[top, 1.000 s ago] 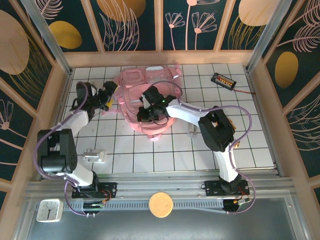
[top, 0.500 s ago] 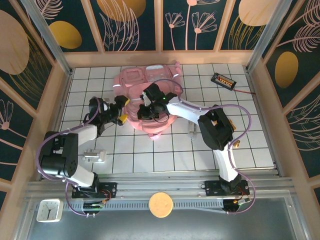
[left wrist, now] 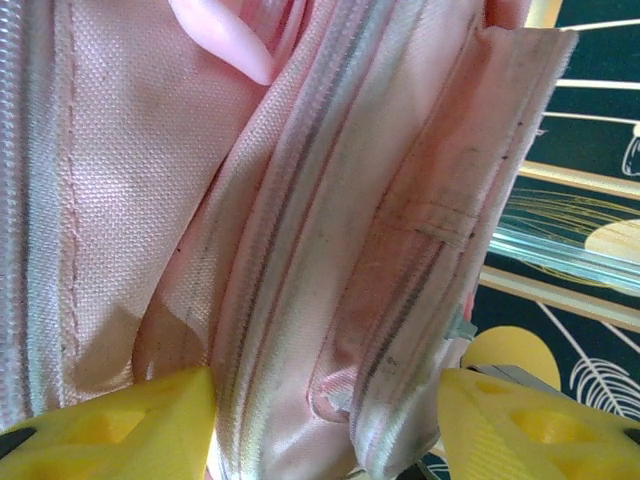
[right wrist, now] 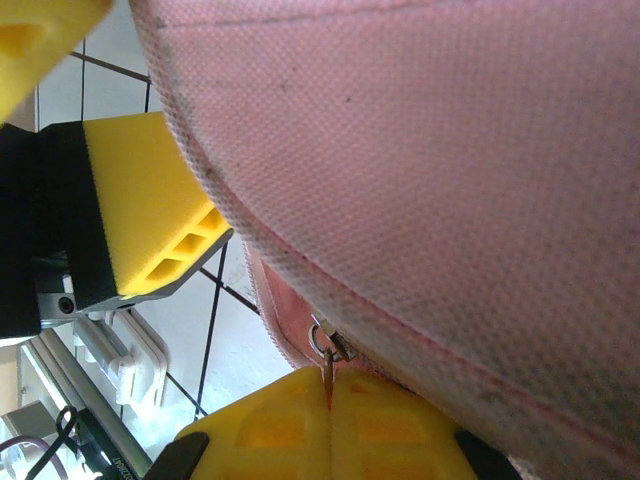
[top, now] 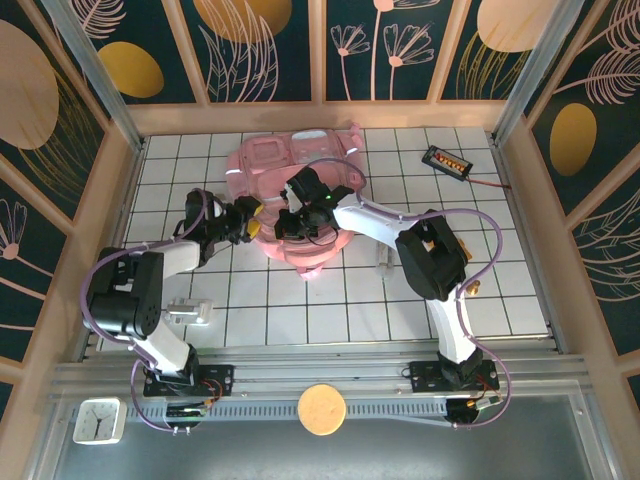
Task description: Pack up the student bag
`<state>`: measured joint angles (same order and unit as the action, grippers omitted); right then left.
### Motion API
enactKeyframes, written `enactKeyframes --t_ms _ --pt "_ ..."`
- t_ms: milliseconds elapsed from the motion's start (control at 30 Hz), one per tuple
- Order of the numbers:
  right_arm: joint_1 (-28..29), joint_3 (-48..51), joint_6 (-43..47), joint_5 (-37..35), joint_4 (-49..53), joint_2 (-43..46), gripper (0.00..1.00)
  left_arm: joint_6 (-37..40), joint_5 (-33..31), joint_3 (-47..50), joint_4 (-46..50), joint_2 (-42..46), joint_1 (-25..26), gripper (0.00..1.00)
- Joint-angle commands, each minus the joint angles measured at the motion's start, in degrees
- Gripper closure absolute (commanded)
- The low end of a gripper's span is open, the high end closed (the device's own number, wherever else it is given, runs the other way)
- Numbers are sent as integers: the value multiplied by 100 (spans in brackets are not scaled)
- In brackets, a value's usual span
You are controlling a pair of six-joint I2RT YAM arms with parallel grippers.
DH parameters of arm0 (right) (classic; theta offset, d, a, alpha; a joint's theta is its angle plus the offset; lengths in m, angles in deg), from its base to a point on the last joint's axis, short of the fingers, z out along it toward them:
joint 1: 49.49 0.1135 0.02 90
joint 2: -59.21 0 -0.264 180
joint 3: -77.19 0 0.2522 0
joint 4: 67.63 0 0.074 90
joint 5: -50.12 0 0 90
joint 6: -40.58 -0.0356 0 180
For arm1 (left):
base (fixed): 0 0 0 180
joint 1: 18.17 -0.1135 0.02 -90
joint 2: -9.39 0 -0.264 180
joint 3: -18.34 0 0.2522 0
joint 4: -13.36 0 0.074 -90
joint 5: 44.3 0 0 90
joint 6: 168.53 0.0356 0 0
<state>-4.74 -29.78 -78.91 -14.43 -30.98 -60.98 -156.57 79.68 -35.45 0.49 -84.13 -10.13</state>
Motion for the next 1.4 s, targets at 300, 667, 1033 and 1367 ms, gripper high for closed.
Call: enactKeyframes --t_ms 300,667,1033,1367 --pt "64 20 -12 -122 31 82 100 518 -215 -268 622 -356 128 100" --pt "-613 1355 749 -998 1110 1131 100 2899 -559 -1380 3014 -205 -184 100" --pt "-2057 1128 3480 -2700 604 1132 100 4987 -724 -1958 4623 -222 -540 100" --pt "-1824 379 3040 -1125 789 679 100 3904 173 -1625 3448 200 -682 2"
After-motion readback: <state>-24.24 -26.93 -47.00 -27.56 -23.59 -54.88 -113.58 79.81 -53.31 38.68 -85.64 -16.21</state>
